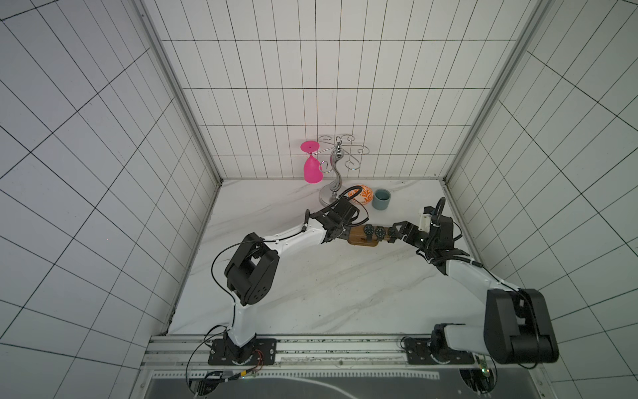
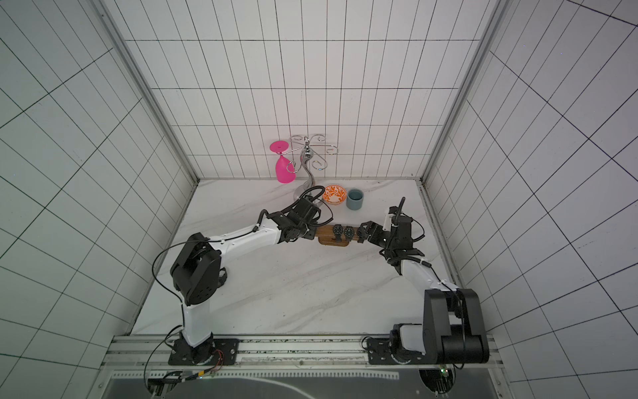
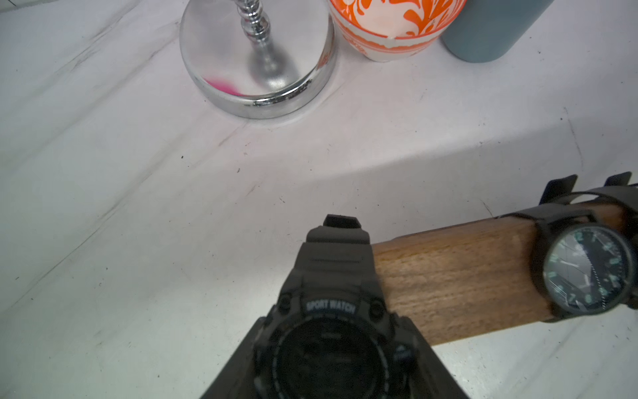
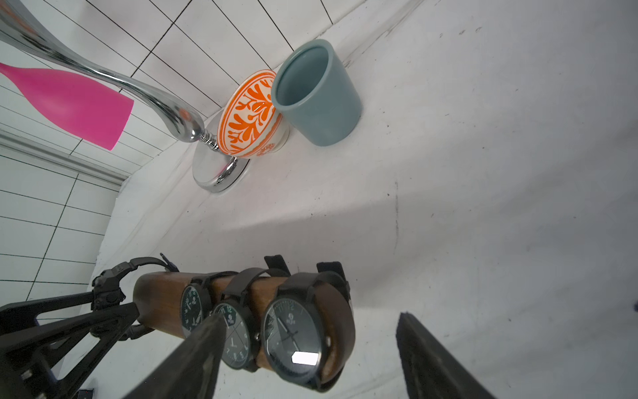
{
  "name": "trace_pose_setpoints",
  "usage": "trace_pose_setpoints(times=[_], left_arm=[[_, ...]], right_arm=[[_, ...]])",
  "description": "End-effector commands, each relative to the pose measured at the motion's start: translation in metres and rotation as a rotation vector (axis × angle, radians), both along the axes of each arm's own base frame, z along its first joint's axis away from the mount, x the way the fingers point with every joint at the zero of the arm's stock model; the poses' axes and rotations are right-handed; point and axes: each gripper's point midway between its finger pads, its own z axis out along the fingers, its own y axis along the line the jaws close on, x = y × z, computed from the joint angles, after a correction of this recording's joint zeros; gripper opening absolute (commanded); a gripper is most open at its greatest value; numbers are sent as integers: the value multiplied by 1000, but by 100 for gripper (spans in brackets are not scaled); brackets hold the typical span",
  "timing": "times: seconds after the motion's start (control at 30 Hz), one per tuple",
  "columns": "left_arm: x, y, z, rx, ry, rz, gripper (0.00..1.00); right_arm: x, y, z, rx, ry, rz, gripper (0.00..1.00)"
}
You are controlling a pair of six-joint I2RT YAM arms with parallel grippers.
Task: Place watch on stand
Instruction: Place the watch on the stand.
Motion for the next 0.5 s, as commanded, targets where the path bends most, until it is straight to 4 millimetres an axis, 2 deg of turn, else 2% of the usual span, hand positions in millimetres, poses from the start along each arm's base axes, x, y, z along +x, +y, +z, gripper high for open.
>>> trace_pose_setpoints(times=[0.0,0.2,0.47], left_arm=[[2,-6,1,30,-12,-8,37],[-1,-17,1,36,-7,-27,38],[-4,-33,0,22,4,-56,39]], right_arm=[[-8,5,-16,37,30,29,79],[-8,13,-22,42,50,59,79],[-8,24,-23,41,56,98,73]])
